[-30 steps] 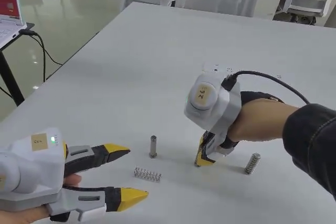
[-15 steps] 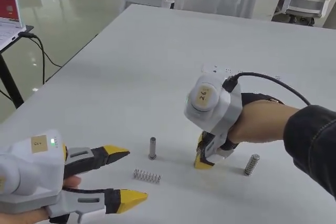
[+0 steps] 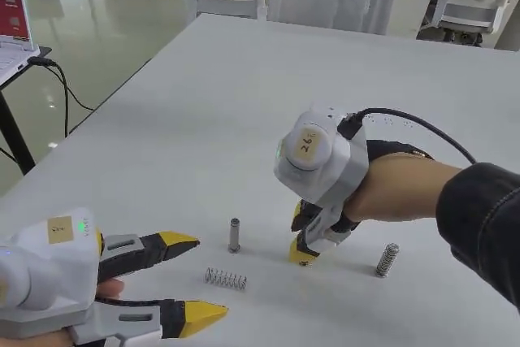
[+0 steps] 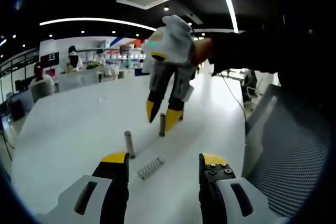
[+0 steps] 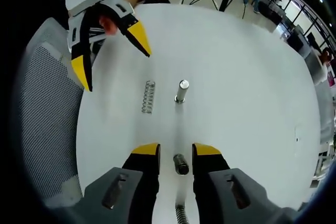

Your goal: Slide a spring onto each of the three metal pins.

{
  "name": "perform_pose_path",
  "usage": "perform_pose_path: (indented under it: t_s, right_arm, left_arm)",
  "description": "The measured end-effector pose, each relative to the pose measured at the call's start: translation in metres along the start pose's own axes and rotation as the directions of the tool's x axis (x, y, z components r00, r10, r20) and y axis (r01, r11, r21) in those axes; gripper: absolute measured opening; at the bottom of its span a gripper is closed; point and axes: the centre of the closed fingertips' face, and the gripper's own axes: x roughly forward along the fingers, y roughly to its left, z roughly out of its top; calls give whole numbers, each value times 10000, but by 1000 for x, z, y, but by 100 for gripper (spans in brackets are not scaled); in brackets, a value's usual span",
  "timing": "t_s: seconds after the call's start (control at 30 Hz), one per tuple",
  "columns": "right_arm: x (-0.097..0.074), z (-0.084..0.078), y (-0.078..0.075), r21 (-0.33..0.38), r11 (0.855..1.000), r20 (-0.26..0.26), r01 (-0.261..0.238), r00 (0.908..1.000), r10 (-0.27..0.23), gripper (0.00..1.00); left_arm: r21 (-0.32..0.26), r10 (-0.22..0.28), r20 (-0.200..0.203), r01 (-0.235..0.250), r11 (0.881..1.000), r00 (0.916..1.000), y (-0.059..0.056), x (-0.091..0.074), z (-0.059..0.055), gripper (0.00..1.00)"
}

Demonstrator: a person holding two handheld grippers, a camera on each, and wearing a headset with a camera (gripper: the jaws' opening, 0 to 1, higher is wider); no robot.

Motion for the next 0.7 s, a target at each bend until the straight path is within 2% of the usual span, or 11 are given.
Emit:
perform_pose_path:
  t_s: [0.27,0.7]
  right_arm:
    - [1,15,12,-76,9998,256,-192,9995,194,19]
    - [15,35,34,-259,9979,531,-598,9967,611,15]
  left_arm:
    - [22,33,0,-33,10000,10000,-1,-3,-2,48]
    - [43,14,-70,-14,10000,10000,0,-6,-7,47]
